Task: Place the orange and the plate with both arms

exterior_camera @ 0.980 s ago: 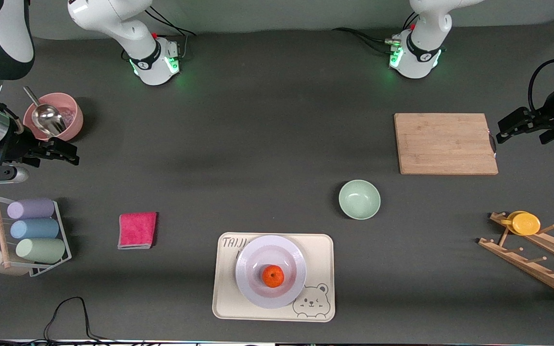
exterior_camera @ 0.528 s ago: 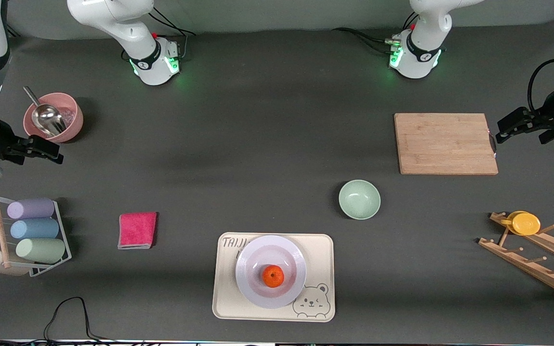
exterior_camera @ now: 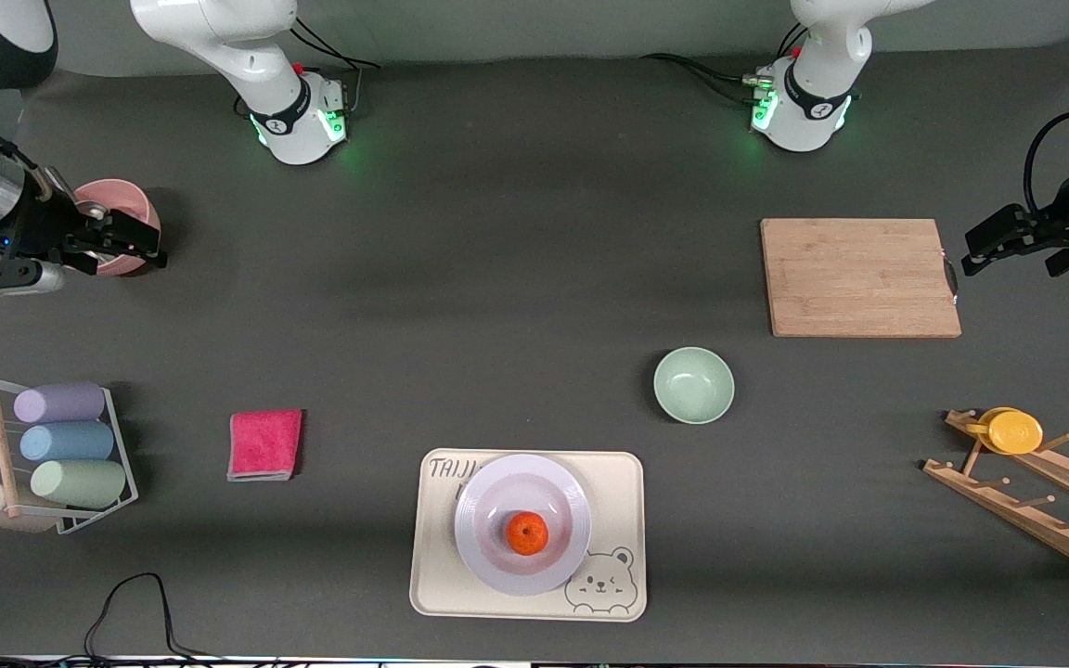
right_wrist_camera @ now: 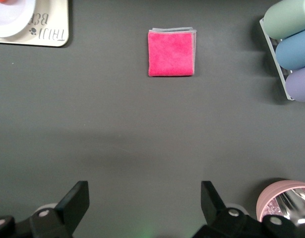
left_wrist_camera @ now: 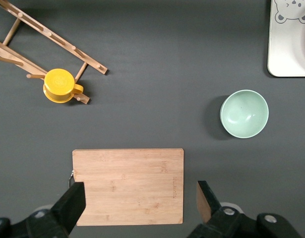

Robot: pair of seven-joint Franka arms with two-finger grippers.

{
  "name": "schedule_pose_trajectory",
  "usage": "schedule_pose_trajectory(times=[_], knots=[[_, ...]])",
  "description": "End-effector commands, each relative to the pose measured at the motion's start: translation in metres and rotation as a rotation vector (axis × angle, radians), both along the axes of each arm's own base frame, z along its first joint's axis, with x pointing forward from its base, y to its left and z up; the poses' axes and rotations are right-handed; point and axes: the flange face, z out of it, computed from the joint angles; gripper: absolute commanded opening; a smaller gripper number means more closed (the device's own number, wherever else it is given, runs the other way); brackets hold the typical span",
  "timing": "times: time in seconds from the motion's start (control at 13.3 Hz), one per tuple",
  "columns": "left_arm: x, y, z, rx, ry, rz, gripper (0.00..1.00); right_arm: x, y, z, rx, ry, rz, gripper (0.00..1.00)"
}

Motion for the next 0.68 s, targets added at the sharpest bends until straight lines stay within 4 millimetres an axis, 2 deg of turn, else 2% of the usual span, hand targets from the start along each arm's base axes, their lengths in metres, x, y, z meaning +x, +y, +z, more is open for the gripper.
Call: schedule_pose_trajectory(times=[0.0, 0.08, 0.3, 0.6], knots=[[-0.012, 0.007, 0.010, 0.030, 0.031, -0.011, 1.00, -0.011, 0.020, 0.011, 0.019, -0.039, 0.021, 1.00], [-0.015, 0.014, 0.014, 0.055, 0.031, -0.006, 1.00, -0.011, 0.022, 0.012, 0.012, -0.041, -0.002, 1.00], [-0.029, 0.013, 0.029, 0.071, 0.029, -0.003, 1.00, -0.009, 0.020, 0.013, 0.010, -0.042, -0.010, 1.00], [-0.033, 0.012, 0.030, 0.069, 0.051, -0.005, 1.00, -0.007, 0.000, 0.015, 0.007, -0.049, -0.045, 1.00]])
